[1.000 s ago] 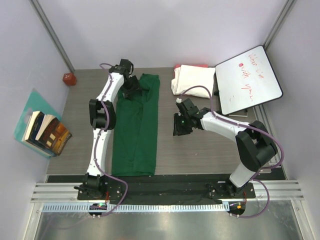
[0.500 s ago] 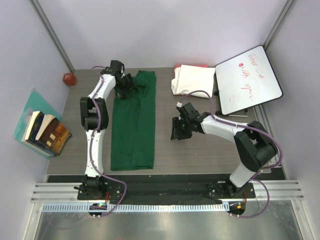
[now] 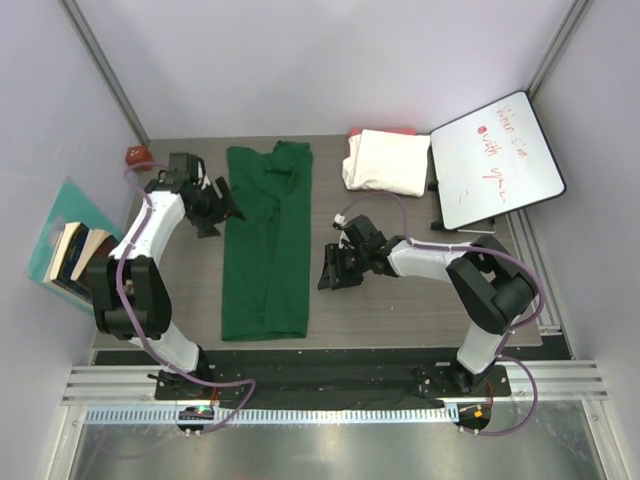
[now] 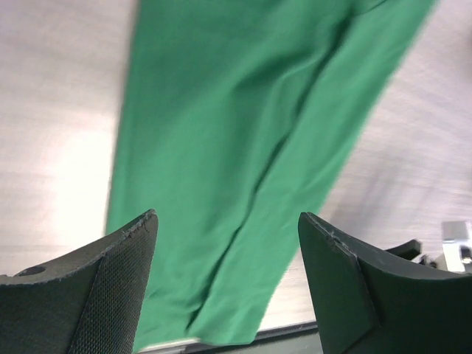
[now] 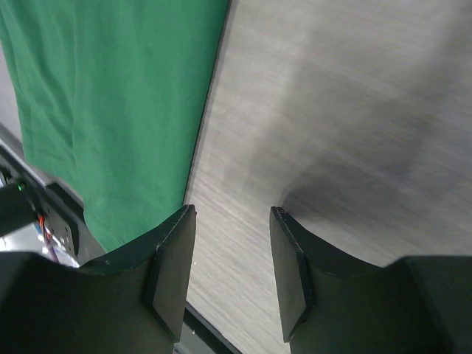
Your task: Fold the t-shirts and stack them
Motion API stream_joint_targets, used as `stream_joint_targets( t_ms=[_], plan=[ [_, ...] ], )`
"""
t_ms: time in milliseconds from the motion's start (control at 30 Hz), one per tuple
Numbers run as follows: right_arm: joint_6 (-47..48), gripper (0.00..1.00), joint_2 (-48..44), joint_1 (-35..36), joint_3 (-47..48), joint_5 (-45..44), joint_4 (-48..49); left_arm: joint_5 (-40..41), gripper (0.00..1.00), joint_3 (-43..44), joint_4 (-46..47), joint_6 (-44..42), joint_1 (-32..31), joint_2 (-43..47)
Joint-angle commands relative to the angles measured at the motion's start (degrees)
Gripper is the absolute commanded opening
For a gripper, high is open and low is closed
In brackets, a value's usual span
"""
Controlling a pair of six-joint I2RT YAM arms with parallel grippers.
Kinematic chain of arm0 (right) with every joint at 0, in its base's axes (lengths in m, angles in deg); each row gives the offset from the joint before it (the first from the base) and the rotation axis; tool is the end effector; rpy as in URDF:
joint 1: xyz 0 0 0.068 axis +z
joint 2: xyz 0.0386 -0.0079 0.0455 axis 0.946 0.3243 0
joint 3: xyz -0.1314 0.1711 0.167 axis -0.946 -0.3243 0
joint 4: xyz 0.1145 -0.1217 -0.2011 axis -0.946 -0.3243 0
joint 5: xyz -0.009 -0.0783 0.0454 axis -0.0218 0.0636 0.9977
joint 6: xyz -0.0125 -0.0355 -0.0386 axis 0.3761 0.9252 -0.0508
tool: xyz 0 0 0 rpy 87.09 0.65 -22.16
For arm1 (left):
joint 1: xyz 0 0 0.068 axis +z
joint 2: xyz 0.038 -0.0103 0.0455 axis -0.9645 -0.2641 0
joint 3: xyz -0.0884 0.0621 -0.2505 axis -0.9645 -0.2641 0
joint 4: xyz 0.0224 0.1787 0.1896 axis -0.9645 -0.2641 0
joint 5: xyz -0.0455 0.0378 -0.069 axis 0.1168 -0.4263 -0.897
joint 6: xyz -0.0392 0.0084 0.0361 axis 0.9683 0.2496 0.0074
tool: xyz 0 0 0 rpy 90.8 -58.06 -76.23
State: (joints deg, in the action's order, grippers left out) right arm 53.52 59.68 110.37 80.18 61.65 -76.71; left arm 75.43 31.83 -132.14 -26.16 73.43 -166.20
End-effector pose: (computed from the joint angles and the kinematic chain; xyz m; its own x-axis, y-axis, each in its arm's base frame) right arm 0.2548 0.2248 0.1543 -0.9291 -0.0965 -0.3571 -0.2983 0.7664 0.5689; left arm 0.3465 -0.0160 0.2687 -0.8093 -0.4976 -0.3121 -0.3433 0.8319 -0.4360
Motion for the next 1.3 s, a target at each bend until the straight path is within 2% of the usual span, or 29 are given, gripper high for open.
stream_joint_targets(
  t_ms=[0, 400, 600, 767, 900, 933, 967, 1267],
  plan=[
    [-2.03, 0.5, 0.58, 2.89, -0.74, 3.15, 4.55, -0.72, 0.78, -8.89, -0.53, -1.69, 0.38, 3.78],
    [-6.52, 0.52, 1.37, 9.31, -5.31, 4.3, 12.99, 3.04, 0.78, -22.18, -1.22, -2.22, 0.38, 9.15],
    [-6.17, 0.52, 0.93, 10.46, -6.01, 2.19, 9.04, 6.84, 0.79, -26.93, -4.12, -1.51, 0.46, 12.14],
    [-5.72, 0.52, -0.56, 12.48, -6.02, -0.27, 3.76, 7.01, 0.79, -24.83, -7.64, 1.38, 0.64, 12.41],
    [-7.13, 0.52, -1.44, 13.36, -6.28, -0.71, 2.62, 5.87, 0.79, -25.7, -8.61, 2.18, 0.99, 9.87],
    [-7.39, 0.52, -1.53, 13.45, -6.19, -0.8, 2.53, 5.26, 0.79, -26.31, -8.53, 2.01, 3.17, 9.16],
    [-7.48, 0.51, -1.62, 13.62, -6.02, -0.8, 2.27, 2.21, 0.79, -27.88, -8.26, 2.0, 3.71, 8.37],
    [-8.01, 0.52, -1.45, 13.71, -4.96, -2.03, 2.08, -4.4, 0.76, -28.87, -7.03, 0.78, 8.37, 2.22]
  ],
)
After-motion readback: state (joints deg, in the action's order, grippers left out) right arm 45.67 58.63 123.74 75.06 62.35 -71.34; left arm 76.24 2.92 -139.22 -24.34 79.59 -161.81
